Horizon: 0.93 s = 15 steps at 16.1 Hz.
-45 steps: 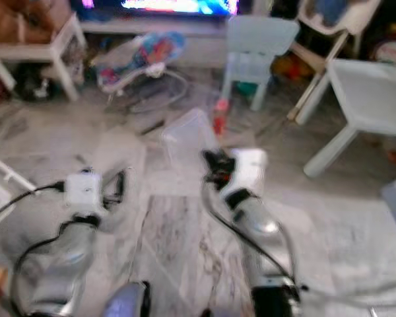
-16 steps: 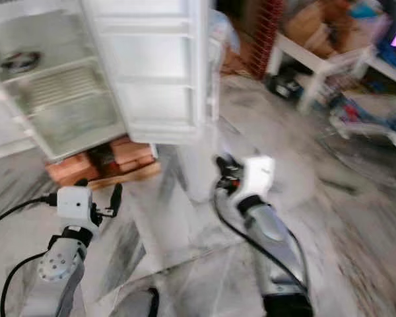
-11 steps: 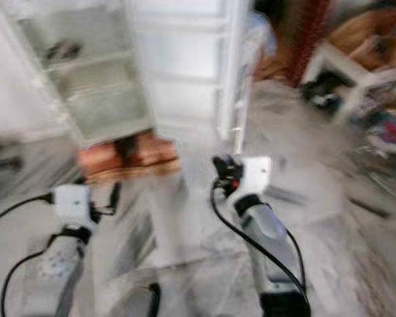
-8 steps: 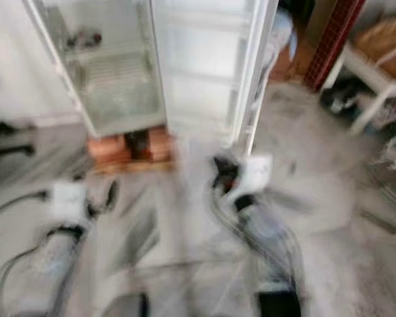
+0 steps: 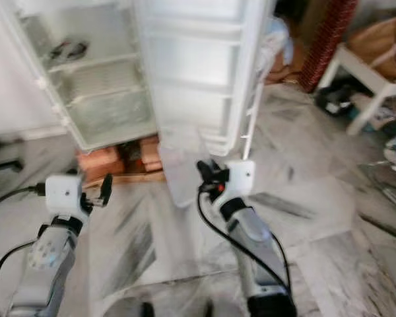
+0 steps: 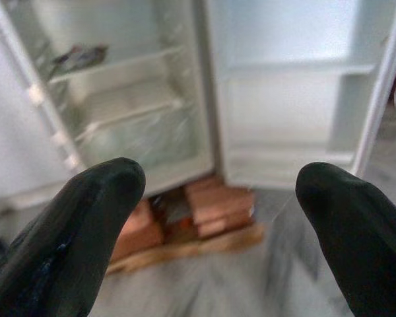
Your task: Restocking fridge
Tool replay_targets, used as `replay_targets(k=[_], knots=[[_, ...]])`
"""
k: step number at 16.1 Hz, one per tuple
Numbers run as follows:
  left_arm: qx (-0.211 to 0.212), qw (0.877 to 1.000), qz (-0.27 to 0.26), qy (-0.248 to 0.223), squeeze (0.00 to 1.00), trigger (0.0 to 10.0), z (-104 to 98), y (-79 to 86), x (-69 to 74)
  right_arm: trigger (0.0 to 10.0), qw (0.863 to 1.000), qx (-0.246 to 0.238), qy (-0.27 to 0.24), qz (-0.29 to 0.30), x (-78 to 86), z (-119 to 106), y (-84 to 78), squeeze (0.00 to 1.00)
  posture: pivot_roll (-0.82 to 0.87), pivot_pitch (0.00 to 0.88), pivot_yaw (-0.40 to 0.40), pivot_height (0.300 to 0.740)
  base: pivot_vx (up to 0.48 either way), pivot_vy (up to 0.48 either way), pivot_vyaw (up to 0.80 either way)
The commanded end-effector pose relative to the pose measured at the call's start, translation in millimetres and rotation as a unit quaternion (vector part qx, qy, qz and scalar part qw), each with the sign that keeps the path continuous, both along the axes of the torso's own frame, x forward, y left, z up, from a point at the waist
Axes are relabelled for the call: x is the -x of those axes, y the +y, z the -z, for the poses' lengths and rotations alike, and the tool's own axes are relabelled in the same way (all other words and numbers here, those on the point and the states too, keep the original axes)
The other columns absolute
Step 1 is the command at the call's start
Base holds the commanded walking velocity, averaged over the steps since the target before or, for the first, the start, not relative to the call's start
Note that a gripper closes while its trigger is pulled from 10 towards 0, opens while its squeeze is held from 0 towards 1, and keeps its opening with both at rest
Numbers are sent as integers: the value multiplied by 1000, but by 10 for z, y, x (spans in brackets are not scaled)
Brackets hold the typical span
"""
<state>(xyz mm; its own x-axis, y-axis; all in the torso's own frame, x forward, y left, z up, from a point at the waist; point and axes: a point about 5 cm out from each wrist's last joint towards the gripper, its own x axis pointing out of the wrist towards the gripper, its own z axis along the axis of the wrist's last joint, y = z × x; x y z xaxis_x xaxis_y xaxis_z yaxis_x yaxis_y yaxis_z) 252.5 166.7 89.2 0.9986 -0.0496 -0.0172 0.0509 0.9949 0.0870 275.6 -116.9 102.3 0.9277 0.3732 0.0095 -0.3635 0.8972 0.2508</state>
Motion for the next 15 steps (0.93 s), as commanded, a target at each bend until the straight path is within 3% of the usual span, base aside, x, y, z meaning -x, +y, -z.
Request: replay_targets(k=[1, 4, 9, 15], knots=[[0, 1000, 8, 14, 0, 10000, 64, -42, 41, 10000, 1000, 3, -4, 10, -15, -29, -59, 0, 128, 120, -26, 740, 304, 371, 0], [6, 1000, -2, 20, 0, 10000, 85, -16, 58, 10000, 1000, 3, -4, 23, -14, -21, -118, 0, 126, 113, -22, 740, 294, 380, 0], [6, 1000, -19, 19, 0, 10000, 126, 59, 191, 10000, 997, 13, -11, 75, 60, -6, -323, 0, 122, 103, -26, 740, 0, 463, 0], [13, 1000, -18, 12, 0, 10000, 104, 16, 142, 10000, 997, 18, -12, 73, 12, -7, -304, 0, 129, 94, -35, 740, 0, 480, 0]])
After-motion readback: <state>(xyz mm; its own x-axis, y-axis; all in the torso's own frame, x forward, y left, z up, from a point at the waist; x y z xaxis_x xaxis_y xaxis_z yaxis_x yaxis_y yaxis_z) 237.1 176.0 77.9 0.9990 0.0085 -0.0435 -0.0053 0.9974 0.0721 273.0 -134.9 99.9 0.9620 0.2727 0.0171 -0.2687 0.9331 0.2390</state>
